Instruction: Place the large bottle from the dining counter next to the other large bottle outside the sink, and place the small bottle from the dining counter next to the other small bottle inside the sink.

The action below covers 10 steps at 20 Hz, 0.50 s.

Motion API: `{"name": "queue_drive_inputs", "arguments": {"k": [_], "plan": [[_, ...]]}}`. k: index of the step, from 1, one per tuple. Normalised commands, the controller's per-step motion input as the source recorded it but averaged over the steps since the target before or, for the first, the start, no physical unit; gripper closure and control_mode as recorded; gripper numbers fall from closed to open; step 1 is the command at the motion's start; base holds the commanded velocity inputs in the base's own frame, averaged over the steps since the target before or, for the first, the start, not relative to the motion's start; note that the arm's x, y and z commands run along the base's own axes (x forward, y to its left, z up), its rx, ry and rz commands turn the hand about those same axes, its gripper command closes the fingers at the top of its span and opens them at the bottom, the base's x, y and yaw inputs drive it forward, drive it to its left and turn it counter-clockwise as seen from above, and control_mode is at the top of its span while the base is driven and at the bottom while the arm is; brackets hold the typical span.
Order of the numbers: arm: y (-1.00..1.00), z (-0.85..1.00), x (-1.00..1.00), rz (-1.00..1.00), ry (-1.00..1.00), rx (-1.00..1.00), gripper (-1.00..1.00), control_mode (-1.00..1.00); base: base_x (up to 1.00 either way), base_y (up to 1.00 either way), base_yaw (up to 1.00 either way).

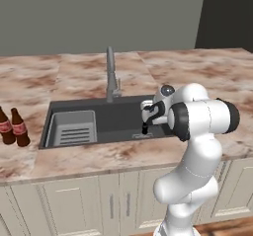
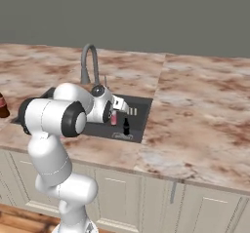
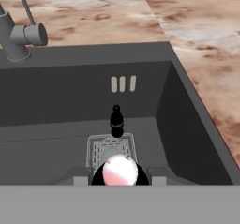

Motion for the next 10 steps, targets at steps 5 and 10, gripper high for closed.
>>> {"name": "queue_drive_inputs", "arguments": {"k": [5, 10], "plan": [[0.00, 0.00, 0.00, 0.00, 0.00, 0.00, 1.00, 1.00, 0.08, 0.00, 0.05], [0.00, 0.00, 0.00, 0.00, 0.00, 0.00, 1.00, 1.00, 0.28, -0.01, 0.01]]}}
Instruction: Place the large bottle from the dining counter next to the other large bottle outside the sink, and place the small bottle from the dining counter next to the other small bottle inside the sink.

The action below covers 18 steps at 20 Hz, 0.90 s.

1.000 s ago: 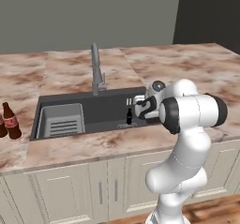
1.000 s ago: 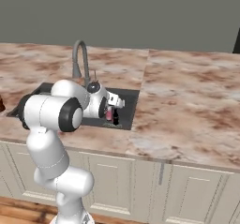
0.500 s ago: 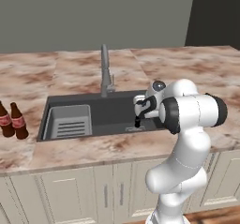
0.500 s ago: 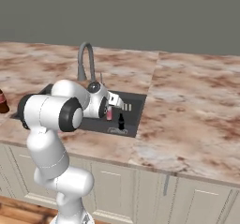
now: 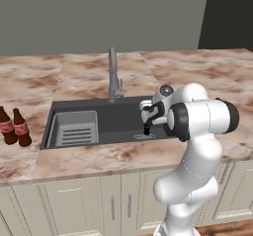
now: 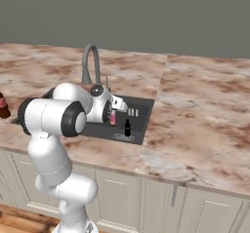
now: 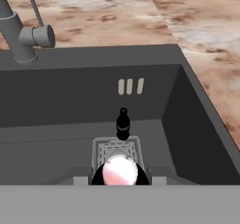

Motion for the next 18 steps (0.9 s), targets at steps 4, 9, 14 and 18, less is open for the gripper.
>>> {"name": "queue_drive_inputs", "arguments": {"k": [4, 9, 14, 18], "plan": [[0.00, 0.00, 0.00, 0.00, 0.00, 0.00, 1.00, 1.00, 0.16, 0.00, 0.00], [0.00, 0.00, 0.00, 0.00, 0.00, 0.00, 1.00, 1.00, 0.16, 0.00, 0.00], [0.00, 0.00, 0.00, 0.00, 0.00, 0.00, 1.00, 1.00, 0.09, 0.00, 0.00], [0.00, 0.00, 0.06, 0.00, 0.00, 0.00, 1.00, -1.00, 0.04, 0.00, 0.00]]}}
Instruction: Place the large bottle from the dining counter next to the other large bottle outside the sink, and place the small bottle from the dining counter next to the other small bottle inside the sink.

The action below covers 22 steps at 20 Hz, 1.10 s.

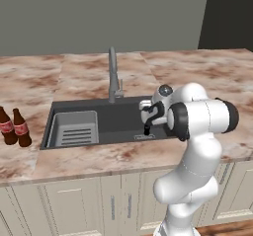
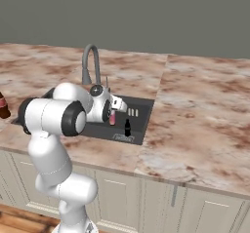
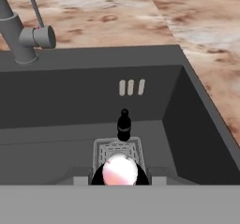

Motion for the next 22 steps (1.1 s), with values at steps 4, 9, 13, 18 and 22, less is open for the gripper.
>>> {"name": "queue_drive_inputs", "arguments": {"k": [4, 9, 13, 18, 22], "plan": [[0.00, -0.03, 0.24, 0.00, 0.00, 0.00, 1.00, -1.00, 0.00, 0.00, 0.00], [0.00, -0.16, 0.20, 0.02, 0.00, 0.00, 1.00, -1.00, 0.00, 0.00, 0.00], [0.01, -0.24, 0.15, 0.05, 0.00, 0.00, 1.00, -1.00, 0.00, 0.00, 0.00], [0.04, -0.19, 0.05, 0.06, -0.01, 0.00, 1.00, -1.00, 0.00, 0.00, 0.00], [0.03, -0.06, 0.00, 0.05, -0.05, 0.00, 1.00, -1.00, 0.00, 0.00, 0.00]]}}
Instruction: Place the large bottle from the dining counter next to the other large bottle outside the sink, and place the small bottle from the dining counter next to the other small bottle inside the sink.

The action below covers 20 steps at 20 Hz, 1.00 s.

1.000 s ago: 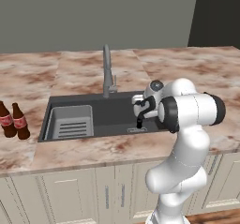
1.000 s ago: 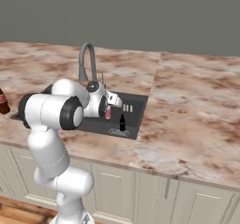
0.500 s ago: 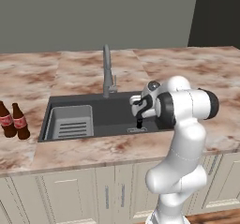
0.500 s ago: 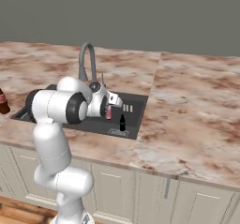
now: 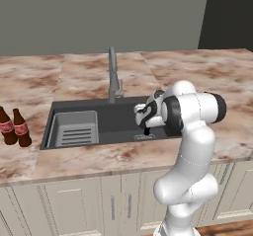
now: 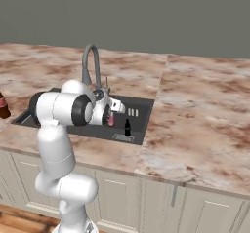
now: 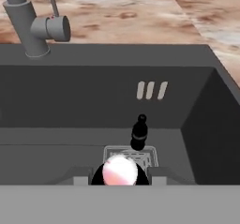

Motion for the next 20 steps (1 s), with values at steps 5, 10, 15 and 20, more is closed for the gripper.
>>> {"name": "queue_drive_inputs", "arguments": {"k": [5, 10, 15, 20], "plan": [[0.03, -0.18, 0.03, 0.05, -0.04, 0.00, 1.00, -1.00, 0.00, 0.00, 0.00], [0.03, -0.38, 0.01, 0.09, -0.01, 0.00, 1.00, -1.00, 0.00, 0.00, 0.00], [0.00, -0.42, 0.00, 0.11, 0.00, 0.00, 1.00, -1.00, 0.00, 0.00, 0.00], [0.00, -0.42, 0.00, 0.11, -0.03, 0.00, 1.00, -1.00, 0.00, 0.00, 0.00]]}}
